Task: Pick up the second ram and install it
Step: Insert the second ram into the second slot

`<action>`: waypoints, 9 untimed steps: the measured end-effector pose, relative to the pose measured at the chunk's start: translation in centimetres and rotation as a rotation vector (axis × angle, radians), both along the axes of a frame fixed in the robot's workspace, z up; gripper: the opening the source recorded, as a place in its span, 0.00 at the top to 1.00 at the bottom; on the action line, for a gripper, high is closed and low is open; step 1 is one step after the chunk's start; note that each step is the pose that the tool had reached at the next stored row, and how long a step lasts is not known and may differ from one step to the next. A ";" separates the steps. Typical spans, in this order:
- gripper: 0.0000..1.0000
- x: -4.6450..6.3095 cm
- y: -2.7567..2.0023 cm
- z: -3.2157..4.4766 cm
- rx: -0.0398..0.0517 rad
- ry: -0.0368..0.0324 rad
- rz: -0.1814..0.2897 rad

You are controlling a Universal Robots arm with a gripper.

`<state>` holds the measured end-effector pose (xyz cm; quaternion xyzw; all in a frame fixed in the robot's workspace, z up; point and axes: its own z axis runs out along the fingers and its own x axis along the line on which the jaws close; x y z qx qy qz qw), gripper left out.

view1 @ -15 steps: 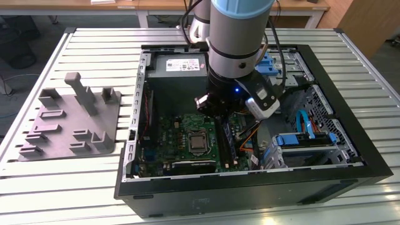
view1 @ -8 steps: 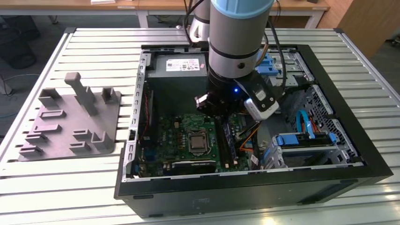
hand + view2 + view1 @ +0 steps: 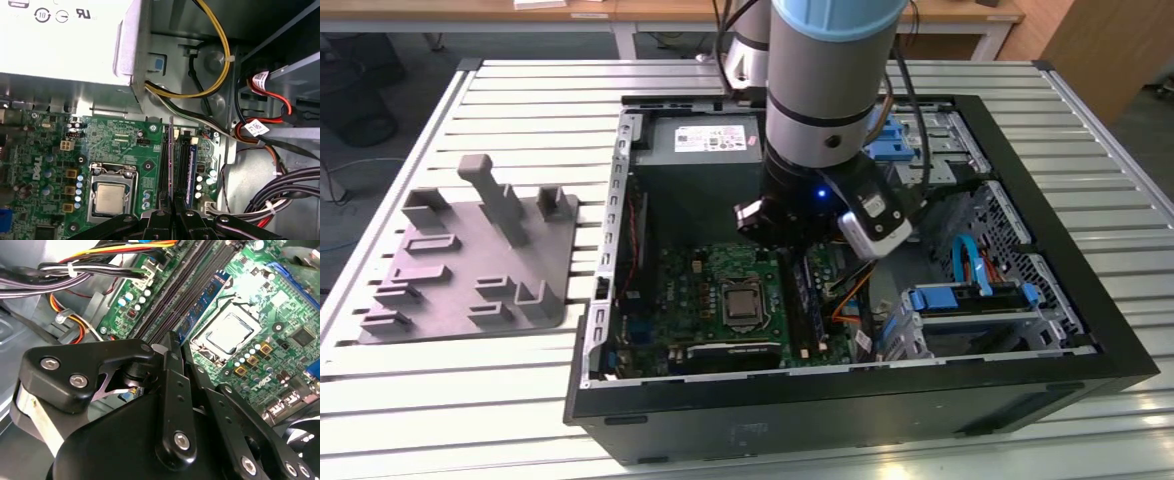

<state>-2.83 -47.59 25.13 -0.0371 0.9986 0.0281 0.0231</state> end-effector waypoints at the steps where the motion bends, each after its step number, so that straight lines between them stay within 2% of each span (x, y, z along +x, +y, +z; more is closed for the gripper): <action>1: 0.86 0.0 0.00 -0.02 -0.0018 0.0032 -0.010; 6: 0.86 0.0 -0.01 -0.12 -0.0033 0.0116 -0.059; 9: 0.86 0.0 0.00 -0.14 -0.0031 0.0123 -0.063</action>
